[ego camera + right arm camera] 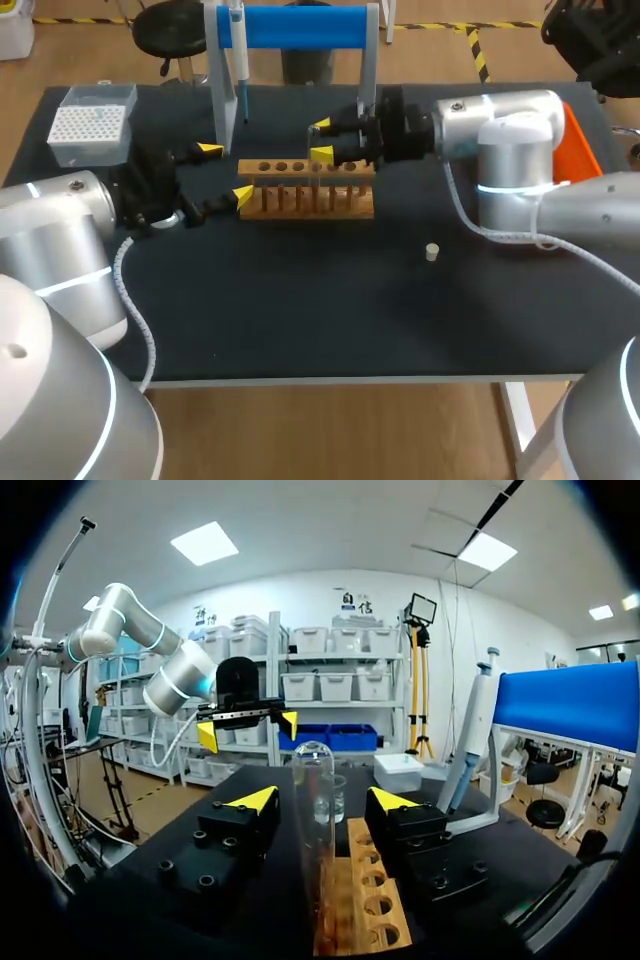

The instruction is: Invert the test tube, pick up the pipette, mount the tip to pipette, aspirate from beaker and dispense into the tube, eject the tip, return the pipette, and cap with the stopper.

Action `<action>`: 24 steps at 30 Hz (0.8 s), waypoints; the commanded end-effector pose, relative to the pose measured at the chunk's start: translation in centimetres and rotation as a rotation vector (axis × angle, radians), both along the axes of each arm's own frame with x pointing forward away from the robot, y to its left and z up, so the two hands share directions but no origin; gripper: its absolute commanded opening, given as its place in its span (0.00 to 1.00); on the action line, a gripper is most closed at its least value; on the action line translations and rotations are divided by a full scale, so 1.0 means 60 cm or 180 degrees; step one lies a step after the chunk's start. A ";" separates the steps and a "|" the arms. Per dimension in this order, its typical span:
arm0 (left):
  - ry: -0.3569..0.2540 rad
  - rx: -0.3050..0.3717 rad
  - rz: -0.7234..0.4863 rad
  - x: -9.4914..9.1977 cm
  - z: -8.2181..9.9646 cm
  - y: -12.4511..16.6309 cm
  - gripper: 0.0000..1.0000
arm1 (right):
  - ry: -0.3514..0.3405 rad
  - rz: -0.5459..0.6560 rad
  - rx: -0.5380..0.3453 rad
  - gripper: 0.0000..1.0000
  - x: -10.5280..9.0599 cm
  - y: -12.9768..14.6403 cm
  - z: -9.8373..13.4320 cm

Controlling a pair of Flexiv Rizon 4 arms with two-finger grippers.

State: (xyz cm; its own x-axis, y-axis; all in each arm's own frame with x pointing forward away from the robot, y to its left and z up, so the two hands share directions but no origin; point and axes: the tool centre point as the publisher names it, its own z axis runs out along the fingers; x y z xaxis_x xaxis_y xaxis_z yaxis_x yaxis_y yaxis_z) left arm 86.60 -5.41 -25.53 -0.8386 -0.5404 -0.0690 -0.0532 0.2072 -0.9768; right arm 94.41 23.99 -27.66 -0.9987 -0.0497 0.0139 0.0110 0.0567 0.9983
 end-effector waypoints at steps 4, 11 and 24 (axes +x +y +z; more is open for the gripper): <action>-0.0004 0.0001 0.0007 -0.001 -0.001 -0.001 1.00 | -0.0025 -0.0021 0.0005 0.49 -0.009 0.011 -0.004; -0.0004 0.0001 0.0007 -0.001 -0.001 -0.001 1.00 | -0.0020 -0.0051 0.0017 0.43 -0.007 0.015 -0.006; -0.0004 0.0001 0.0007 -0.001 -0.001 -0.001 1.00 | 0.0003 -0.0076 0.0023 0.00 -0.005 0.014 -0.007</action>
State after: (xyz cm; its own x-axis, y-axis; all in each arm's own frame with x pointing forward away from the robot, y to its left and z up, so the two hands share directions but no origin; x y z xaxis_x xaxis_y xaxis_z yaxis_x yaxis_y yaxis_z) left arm 86.59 -5.41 -25.52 -0.8387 -0.5402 -0.0689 -0.0534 0.2074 -0.9768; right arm 94.17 24.70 -27.98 -0.9994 -0.0300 0.0153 0.0138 0.0493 0.9987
